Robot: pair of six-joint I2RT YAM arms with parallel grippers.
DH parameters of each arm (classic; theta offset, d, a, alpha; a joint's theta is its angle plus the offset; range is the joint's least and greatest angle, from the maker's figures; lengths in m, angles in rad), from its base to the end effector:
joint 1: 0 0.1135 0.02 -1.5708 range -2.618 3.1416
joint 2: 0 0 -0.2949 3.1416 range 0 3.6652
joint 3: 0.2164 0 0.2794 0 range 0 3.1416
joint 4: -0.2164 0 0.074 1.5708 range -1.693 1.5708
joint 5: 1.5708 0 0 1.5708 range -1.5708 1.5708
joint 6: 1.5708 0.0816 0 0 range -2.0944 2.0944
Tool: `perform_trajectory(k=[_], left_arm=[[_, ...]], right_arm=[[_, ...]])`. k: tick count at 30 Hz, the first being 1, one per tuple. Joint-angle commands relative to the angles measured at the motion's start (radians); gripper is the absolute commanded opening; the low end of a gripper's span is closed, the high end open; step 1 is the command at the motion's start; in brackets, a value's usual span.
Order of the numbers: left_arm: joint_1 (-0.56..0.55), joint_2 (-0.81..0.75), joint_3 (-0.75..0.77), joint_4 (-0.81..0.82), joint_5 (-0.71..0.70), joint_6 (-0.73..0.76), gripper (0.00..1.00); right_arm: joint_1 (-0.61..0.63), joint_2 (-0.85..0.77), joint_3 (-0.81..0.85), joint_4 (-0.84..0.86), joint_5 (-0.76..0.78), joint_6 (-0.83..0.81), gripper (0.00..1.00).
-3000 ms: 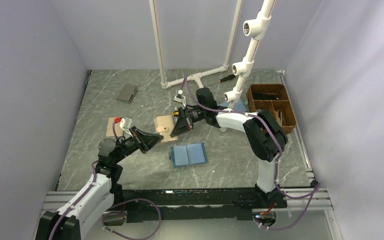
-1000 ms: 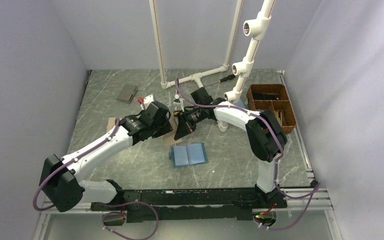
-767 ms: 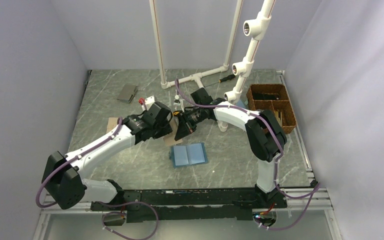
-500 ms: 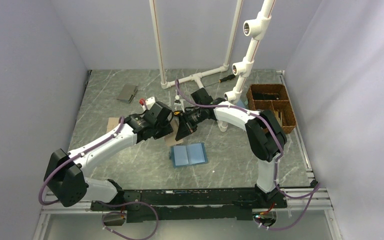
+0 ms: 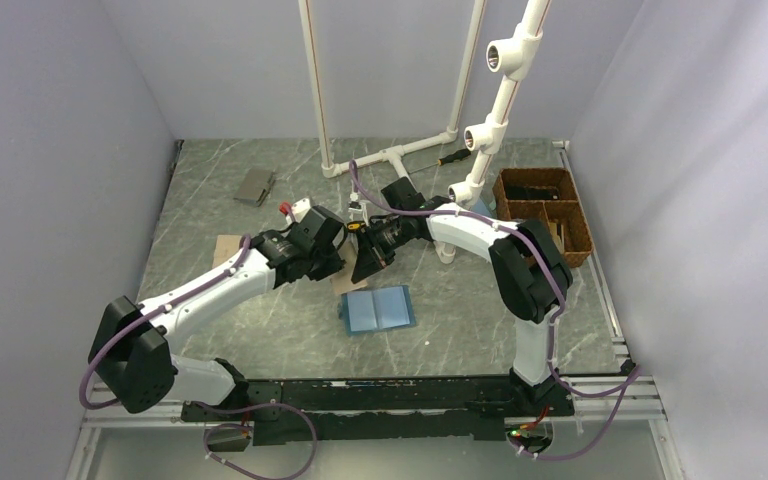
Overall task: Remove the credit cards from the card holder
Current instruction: Open the card holder at the center of the board.
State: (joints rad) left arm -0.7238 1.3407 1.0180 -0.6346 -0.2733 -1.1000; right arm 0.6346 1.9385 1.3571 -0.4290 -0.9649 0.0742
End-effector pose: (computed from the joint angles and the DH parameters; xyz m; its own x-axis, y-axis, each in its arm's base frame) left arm 0.2532 -0.1944 0.2462 -0.7424 -0.4891 -0.4578 -0.3096 0.8565 -0.4130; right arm 0.3235 0.3214 0.1869 -0.7314 -0.4860 -0.4784 -0.6370 0.2363 0.7337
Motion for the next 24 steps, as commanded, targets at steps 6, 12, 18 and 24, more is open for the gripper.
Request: perform_trajectory(k=[6,12,18,24], left_arm=[[-0.005,-0.009,-0.04,-0.002,0.047,-0.004,0.0],[0.014,-0.066,-0.092,0.005,0.022,0.013,0.0],[0.074,-0.167,-0.186,0.054,0.055,0.044,0.0],[0.14,-0.26,-0.273,0.095,0.097,0.072,0.0]], right_arm=[[0.002,-0.012,0.051,0.043,-0.045,-0.024,0.0],[0.0,-0.011,0.053,0.037,-0.03,-0.031,0.0],[0.0,-0.009,0.054,0.033,-0.022,-0.037,0.0],[0.0,-0.002,0.057,0.029,-0.016,-0.042,0.0]])
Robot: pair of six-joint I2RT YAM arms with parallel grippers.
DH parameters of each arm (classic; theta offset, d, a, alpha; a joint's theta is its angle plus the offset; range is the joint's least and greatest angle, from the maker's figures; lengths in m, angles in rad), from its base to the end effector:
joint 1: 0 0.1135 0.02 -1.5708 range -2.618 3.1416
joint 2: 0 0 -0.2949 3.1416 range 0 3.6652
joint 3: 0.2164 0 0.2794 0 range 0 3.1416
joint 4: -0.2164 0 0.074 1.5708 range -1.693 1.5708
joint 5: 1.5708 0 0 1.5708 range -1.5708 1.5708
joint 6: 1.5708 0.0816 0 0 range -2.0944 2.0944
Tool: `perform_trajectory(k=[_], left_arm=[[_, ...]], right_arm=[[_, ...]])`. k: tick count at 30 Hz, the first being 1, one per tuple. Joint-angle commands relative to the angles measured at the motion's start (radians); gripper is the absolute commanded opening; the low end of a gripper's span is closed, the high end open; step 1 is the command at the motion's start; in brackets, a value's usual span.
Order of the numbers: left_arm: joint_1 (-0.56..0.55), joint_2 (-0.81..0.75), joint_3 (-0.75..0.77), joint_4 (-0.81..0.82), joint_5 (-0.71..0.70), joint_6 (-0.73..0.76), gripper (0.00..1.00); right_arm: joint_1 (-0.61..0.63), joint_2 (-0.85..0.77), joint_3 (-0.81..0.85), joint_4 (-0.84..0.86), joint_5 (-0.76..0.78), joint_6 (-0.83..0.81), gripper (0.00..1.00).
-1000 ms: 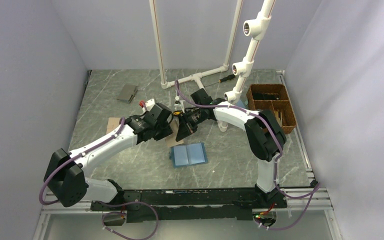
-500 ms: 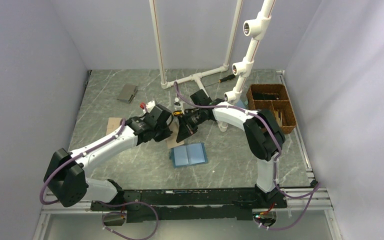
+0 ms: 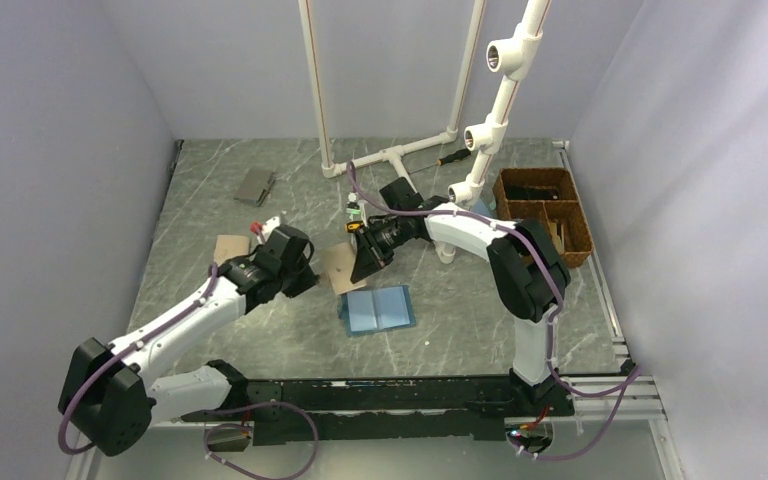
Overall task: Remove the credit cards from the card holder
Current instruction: Open the card holder at the center of the board.
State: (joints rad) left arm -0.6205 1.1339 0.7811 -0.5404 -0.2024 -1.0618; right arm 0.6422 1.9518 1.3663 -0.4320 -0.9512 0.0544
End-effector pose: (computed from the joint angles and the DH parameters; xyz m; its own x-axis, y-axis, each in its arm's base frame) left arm 0.2280 -0.1428 0.2228 -0.7167 -0.5392 -0.4423 -0.3259 0.8196 -0.4711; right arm 0.3238 0.3251 0.1832 -0.7178 -0.4975 -0.4871 -0.6523 0.2362 0.7202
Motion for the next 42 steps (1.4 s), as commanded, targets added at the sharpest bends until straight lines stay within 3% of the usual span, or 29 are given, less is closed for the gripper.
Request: perform_trajectory(k=[1,6,7,11,14,19,23,33,42], left_arm=[[0.05,-0.063,-0.049,0.005,0.038,0.037,0.0],[0.119,-0.094,-0.114,0.029,0.087,0.067,0.0],[0.137,-0.096,-0.126,0.036,0.106,0.085,0.05],[0.193,-0.115,-0.172,0.065,0.181,0.192,0.59],[0.216,-0.193,-0.213,0.124,0.263,0.267,0.78],[0.226,-0.443,-0.349,0.312,0.407,0.321,0.95],[0.246,-0.562,-0.393,0.366,0.477,0.336,0.95],[0.279,-0.637,-0.393,0.403,0.573,0.34,0.99],[0.349,-0.678,-0.457,0.52,0.702,0.299,0.79]], right_arm=[[-0.007,-0.014,0.048,0.031,-0.029,-0.022,0.0],[-0.006,0.001,0.055,0.021,-0.03,-0.034,0.0],[-0.006,0.003,0.058,0.016,-0.03,-0.039,0.0],[-0.006,0.01,0.063,0.005,-0.044,-0.045,0.0],[-0.006,0.01,0.066,0.0,-0.061,-0.079,0.0],[-0.006,0.016,0.072,-0.02,-0.134,-0.114,0.0],[-0.006,0.009,0.074,-0.033,-0.182,-0.142,0.0],[-0.006,-0.013,0.072,-0.041,-0.295,-0.169,0.0],[-0.007,-0.023,0.069,-0.044,-0.395,-0.189,0.0]])
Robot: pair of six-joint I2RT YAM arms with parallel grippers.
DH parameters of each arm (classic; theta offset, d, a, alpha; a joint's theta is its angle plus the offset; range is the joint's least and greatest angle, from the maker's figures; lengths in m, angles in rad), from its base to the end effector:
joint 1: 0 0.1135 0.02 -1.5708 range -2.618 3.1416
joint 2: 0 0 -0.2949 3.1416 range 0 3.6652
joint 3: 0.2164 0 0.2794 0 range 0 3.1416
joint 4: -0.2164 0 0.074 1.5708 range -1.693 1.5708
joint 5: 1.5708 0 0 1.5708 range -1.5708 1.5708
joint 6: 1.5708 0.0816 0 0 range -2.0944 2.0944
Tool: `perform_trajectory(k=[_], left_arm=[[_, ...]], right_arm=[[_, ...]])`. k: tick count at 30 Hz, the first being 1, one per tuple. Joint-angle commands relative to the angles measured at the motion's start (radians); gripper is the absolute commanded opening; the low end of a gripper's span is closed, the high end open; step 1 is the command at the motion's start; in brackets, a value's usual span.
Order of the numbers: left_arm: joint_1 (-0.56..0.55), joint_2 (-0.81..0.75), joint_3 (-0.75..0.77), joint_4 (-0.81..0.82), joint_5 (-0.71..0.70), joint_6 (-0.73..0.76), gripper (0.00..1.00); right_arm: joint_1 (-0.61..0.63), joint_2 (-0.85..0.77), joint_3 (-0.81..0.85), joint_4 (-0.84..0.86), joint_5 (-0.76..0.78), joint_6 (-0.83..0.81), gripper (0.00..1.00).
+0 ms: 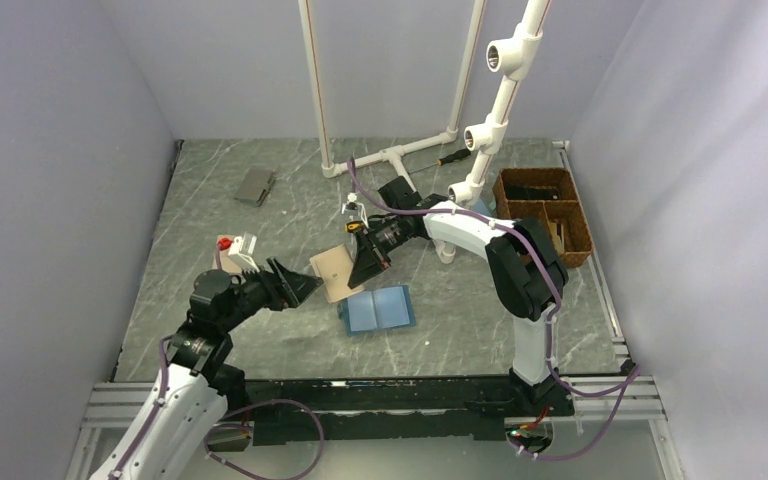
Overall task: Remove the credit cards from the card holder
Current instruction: Open the card holder at the center of the board.
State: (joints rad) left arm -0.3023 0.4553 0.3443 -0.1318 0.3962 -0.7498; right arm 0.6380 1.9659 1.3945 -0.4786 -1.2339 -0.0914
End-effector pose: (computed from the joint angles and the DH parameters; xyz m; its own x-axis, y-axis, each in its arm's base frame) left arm 0.1604 -0.0830 0.2367 -0.5989 -0.4718 -0.6471 0.3063 0.6117 -0.7294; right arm 0.3122 0.3273 0.2010 -0.6415 -0.5132 -0.5702 -0.6353 -0.0612 0.7698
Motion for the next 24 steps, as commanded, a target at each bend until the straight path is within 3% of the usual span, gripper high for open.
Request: perform_trajectory(k=[1,8,14,19,24], left_arm=[[0.041,0.006,-0.027,0.122,0.124,-0.017,0.76],[0.149,0.013,-0.096,0.28,0.261,-0.112,0.62],[0.256,0.114,-0.165,0.579,0.431,-0.251,0.46],[0.276,0.16,-0.166,0.703,0.508,-0.302,0.44],[0.276,0.16,-0.15,0.687,0.532,-0.287,0.4]], right_arm=[[-0.002,-0.038,0.04,0.003,-0.124,-0.045,0.0],[-0.003,-0.039,0.027,0.033,-0.2,-0.028,0.0],[-0.003,-0.039,0.02,0.059,-0.25,-0.008,0.0],[-0.003,-0.035,0.011,0.084,-0.262,0.017,0.0],[-0.001,-0.028,0.006,0.103,-0.28,0.033,0.0]])
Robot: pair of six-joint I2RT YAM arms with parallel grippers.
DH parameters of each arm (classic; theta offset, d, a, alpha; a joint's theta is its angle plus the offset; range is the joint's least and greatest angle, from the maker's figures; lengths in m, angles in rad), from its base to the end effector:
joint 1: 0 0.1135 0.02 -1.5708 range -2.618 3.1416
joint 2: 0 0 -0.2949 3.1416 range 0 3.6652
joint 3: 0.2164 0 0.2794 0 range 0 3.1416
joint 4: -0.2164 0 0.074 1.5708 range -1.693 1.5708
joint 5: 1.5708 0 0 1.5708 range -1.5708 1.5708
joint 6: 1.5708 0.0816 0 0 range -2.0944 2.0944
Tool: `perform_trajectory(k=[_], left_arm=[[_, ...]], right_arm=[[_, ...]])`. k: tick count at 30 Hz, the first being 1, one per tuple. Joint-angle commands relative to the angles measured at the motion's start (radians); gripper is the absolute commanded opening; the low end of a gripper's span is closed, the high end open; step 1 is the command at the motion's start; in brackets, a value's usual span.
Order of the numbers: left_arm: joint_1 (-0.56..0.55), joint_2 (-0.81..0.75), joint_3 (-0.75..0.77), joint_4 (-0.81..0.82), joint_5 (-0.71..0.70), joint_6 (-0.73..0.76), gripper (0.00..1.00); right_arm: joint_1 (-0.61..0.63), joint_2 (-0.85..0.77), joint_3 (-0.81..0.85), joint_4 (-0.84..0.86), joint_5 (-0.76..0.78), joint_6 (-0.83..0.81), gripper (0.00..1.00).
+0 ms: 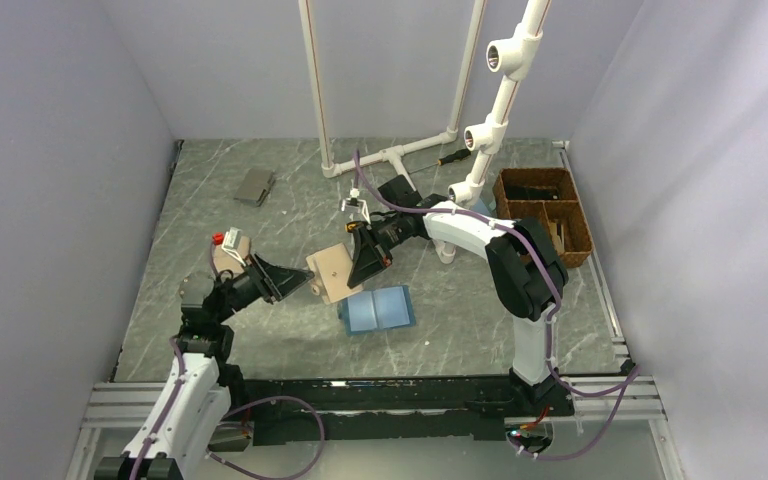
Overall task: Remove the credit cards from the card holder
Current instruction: Open the card holder at the center of the board.
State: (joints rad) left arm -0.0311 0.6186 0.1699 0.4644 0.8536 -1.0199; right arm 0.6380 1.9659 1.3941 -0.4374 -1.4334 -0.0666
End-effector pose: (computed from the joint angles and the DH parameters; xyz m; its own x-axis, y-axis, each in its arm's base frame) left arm 0.1773 -0.0670 0.2222 -0.6510 -0.5400 -0.5335 0.4183 0.3312 -0.8458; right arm 0.3060 0.3275 0.2164 -0.6448 -0.4894 -0.5872 -0.5495 -0.2372 0.8011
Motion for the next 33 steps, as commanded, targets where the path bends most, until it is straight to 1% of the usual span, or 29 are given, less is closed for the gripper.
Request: perform_trajectory(k=[1,6,11,16,20,22,24,26,29,33], left_arm=[[0.005,0.002,0.028,0.094,0.082,-0.018,0.38],[0.005,0.04,0.035,0.125,0.104,-0.025,0.32],[0.005,0.073,0.034,0.158,0.116,-0.038,0.32],[0.006,0.068,0.06,0.021,0.088,0.028,0.36],[0.005,0.014,0.076,-0.104,0.031,0.085,0.38],[0.006,-0.021,0.083,-0.166,0.003,0.105,0.41],[0.005,-0.044,0.088,-0.199,-0.014,0.114,0.45],[0.006,-0.046,0.09,-0.212,-0.021,0.115,0.45],[0.005,-0.013,0.082,-0.158,0.0,0.091,0.45],[0.005,0.048,0.065,-0.033,0.039,0.042,0.45]], right_arm=[[-0.002,-0.028,0.004,0.072,-0.086,0.016,0.0],[0.002,-0.024,0.002,0.086,-0.104,0.028,0.0],[0.005,-0.024,0.002,0.088,-0.119,0.028,0.0],[0.008,-0.021,0.005,0.081,-0.126,0.022,0.0],[0.008,-0.024,0.008,0.073,-0.126,0.013,0.0],[0.008,-0.022,0.008,0.069,-0.128,0.01,0.0],[0.008,-0.022,0.009,0.068,-0.132,0.01,0.0],[0.008,-0.022,0.009,0.068,-0.134,0.009,0.0],[0.009,-0.023,0.009,0.068,-0.136,0.008,0.0],[0.012,-0.02,0.008,0.071,-0.142,0.01,0.0]])
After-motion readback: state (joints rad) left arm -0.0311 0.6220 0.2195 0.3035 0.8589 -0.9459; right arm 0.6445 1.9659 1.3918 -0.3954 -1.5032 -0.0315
